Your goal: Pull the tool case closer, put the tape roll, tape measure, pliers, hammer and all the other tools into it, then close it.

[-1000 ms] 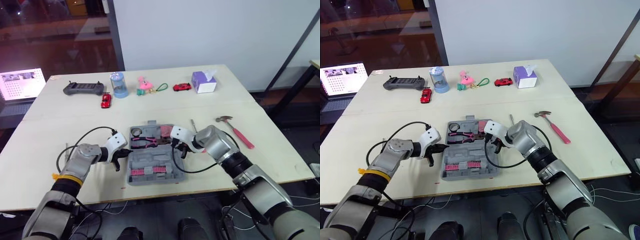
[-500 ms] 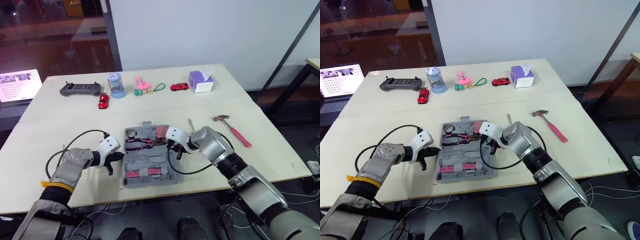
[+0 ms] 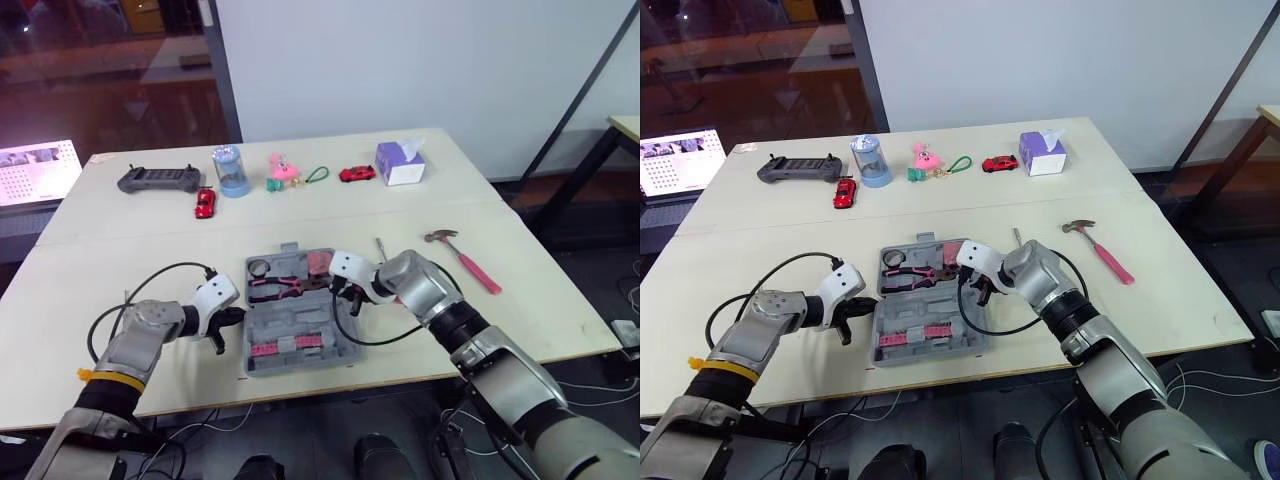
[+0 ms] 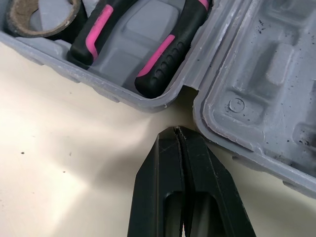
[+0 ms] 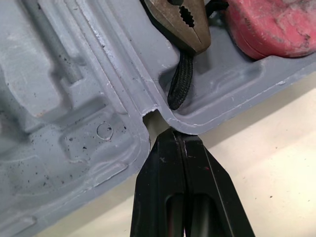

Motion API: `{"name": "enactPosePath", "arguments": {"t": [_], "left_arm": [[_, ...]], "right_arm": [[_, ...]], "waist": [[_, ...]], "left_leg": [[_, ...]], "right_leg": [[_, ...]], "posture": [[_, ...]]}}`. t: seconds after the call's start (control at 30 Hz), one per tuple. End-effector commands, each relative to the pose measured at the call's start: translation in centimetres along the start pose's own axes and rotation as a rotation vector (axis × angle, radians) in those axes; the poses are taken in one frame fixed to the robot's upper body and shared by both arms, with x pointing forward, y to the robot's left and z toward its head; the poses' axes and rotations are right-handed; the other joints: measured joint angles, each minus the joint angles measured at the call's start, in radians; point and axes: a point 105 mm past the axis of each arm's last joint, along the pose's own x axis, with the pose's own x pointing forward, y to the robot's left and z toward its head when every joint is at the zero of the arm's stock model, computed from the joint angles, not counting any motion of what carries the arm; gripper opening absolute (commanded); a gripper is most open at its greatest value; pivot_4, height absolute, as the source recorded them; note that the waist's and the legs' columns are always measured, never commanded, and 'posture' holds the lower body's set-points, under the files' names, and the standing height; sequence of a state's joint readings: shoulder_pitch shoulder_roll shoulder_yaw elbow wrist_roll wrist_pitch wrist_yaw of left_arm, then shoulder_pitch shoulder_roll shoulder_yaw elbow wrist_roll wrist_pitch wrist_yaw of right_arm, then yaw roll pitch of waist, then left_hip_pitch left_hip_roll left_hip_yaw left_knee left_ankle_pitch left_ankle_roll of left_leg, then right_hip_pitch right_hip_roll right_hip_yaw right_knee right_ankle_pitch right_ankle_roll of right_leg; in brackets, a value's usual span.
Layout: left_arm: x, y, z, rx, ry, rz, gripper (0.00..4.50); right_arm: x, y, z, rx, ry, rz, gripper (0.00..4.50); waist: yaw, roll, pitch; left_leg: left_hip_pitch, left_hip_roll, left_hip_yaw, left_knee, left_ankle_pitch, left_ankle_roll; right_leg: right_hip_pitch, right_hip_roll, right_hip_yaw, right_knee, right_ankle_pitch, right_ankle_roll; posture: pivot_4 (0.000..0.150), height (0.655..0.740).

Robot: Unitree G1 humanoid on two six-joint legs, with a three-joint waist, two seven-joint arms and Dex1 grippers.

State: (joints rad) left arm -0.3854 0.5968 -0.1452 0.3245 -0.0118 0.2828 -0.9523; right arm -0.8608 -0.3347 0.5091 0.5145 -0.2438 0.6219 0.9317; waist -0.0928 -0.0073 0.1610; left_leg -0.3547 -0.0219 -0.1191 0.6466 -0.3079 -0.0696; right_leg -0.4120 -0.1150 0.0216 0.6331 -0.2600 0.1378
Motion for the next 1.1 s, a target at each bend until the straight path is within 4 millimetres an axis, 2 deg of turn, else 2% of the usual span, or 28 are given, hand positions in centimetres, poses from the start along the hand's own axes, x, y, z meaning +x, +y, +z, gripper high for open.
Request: {"name": "enactPosePath", "arguments": {"t": [0.03,0.53,0.67,0.9,1.0,1.07,1.1], "left_arm": [[0.8,-1.5,-0.7,-0.014,0.024,-0.061,0.05],[0.6,0.0,-0.7,-0.013,0.028,-0.022,0.05],[0.5,0.0,-0.8,-0.015,0.028,-0.024,0.05],[-2.1,1.0,-1.4,-0.011,0.037,0.025,0.05],[-5.8,2.1,-1.5,-0.009,0.02,0.087,0.05],[-7.9,2.4,-1.6,-0.026,-0.002,0.111,0.05],[-8.8,2.4,-1.9,-0.041,-0.006,0.117,0.05]], "right_arm": [[0.4,0.4,0.1,-0.012,0.003,0.006,0.0],[0.1,0.9,-0.4,-0.01,0.021,0.025,0.0],[-0.2,0.2,-0.9,0.009,0.022,-0.009,0.0],[-4.0,-2.9,-2.9,0.038,-0.012,-0.123,0.0],[-8.4,-3.9,-3.3,0.045,-0.15,-0.18,0.0],[-10.9,-3.5,-3.1,0.078,-0.259,-0.188,0.0],[-11.8,-3.3,-3.2,0.098,-0.292,-0.193,0.0]], "waist": [[0.001,0.0,0.0],[0.022,0.0,0.0],[0.022,0.0,0.0],[0.026,0.0,0.0],[0.024,0.0,0.001],[0.023,0.0,0.001],[0.022,0.0,0.001]], "left_leg": [[0.0,0.0,0.0,0.0,0.0,0.0],[0.0,0.0,0.0,0.001,0.0,0.0],[0.0,0.0,0.0,0.001,0.0,0.0],[-0.003,0.0,0.0,0.001,0.0,0.0],[-0.004,0.0,0.0,0.0,0.0,0.0],[-0.006,0.0,0.001,0.0,0.0,0.001],[-0.012,0.0,0.001,0.0,0.0,0.001]], "right_leg": [[0.0,0.0,0.0,0.0,0.0,0.0],[0.0,0.0,0.0,0.0,0.0,0.0],[0.0,0.0,0.0,0.0,0.0,0.0],[-0.002,-0.001,0.0,0.0,0.0,0.0],[-0.003,-0.001,0.0,0.0,0.0,0.0],[-0.005,-0.001,0.0,0.0,0.0,0.0],[-0.012,-0.001,0.0,0.0,0.0,0.0]], "posture": [[0.15,0.74],[0.15,0.74],[0.15,0.74],[0.15,0.74],[0.15,0.74],[0.15,0.74],[0.15,0.74]]}}
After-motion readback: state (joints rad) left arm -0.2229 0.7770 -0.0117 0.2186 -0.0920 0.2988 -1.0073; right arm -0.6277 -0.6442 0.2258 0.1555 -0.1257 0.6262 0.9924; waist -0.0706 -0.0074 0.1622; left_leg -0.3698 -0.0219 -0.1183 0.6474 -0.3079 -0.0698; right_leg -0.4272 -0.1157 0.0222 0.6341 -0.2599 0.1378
